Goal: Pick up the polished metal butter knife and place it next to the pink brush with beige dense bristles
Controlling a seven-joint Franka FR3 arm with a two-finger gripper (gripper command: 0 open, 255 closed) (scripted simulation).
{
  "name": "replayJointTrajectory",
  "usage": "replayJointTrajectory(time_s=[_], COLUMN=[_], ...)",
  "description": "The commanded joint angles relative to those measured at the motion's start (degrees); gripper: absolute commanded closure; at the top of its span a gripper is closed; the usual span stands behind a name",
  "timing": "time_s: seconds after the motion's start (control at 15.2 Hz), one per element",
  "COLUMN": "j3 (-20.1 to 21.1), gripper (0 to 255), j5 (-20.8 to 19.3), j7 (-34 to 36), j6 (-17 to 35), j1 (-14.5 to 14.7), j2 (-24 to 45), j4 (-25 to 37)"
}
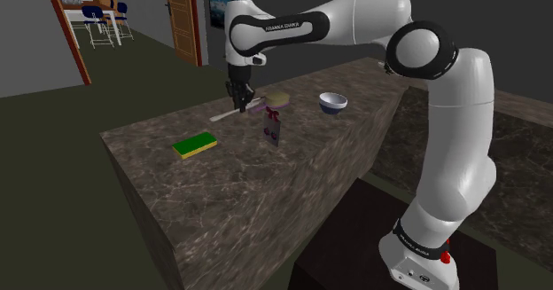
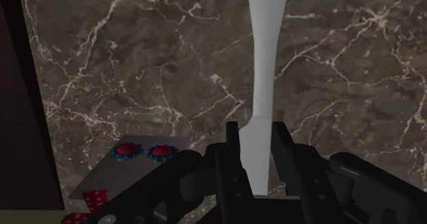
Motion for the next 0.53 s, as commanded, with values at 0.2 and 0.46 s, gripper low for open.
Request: replayJointTrajectory(time_s=[0.2,0.46], j3=[-1.9,-3.5], gripper=[255,255], j5=[-1.0,-2.3], j7=[-5.3,-9.6], j6=[-2.6,-6.5], j1=[-2.3,-3.3], j2=[4.8,10.9], j4=[7.5,17.5])
